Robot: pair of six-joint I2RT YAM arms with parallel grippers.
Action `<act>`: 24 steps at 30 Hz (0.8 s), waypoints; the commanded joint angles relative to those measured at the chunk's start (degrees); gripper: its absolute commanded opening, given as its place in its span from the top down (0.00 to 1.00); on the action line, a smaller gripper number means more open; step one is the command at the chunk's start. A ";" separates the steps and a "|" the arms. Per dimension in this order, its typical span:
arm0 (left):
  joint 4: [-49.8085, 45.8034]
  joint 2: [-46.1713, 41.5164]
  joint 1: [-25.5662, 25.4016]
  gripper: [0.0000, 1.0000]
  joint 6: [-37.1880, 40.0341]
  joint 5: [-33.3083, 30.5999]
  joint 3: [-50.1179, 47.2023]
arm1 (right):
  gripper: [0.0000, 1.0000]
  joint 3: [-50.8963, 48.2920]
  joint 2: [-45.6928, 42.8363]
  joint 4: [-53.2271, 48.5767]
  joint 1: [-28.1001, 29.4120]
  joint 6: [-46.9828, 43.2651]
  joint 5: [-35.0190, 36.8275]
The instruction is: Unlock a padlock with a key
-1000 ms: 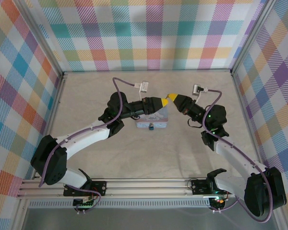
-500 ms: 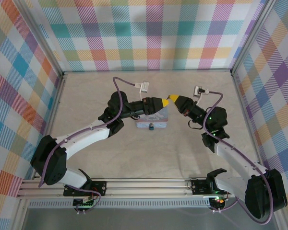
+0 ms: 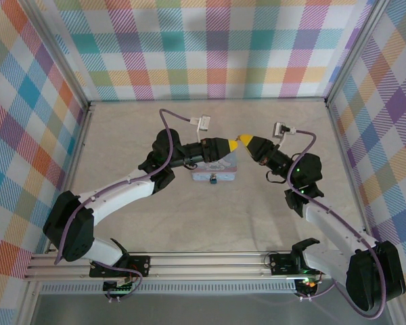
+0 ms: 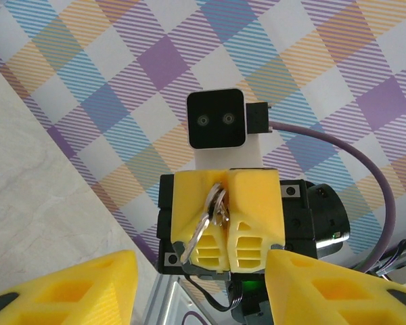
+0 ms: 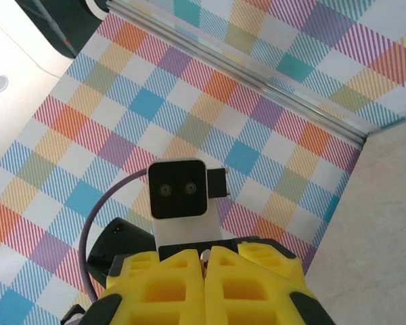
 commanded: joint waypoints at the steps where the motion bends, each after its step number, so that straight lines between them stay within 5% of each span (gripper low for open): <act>1: 1.65 -0.55 0.43 0.49 0.94 0.31 2.50 | 1.00 -0.42 0.20 4.74 0.21 1.22 -1.51; 9: 2.00 -0.28 0.45 0.56 0.76 0.62 2.91 | 1.00 -0.94 0.82 4.92 0.19 1.43 -1.55; 24: 1.00 -0.91 0.69 0.88 1.55 1.28 2.95 | 1.00 -2.13 0.74 4.80 0.17 1.16 -0.33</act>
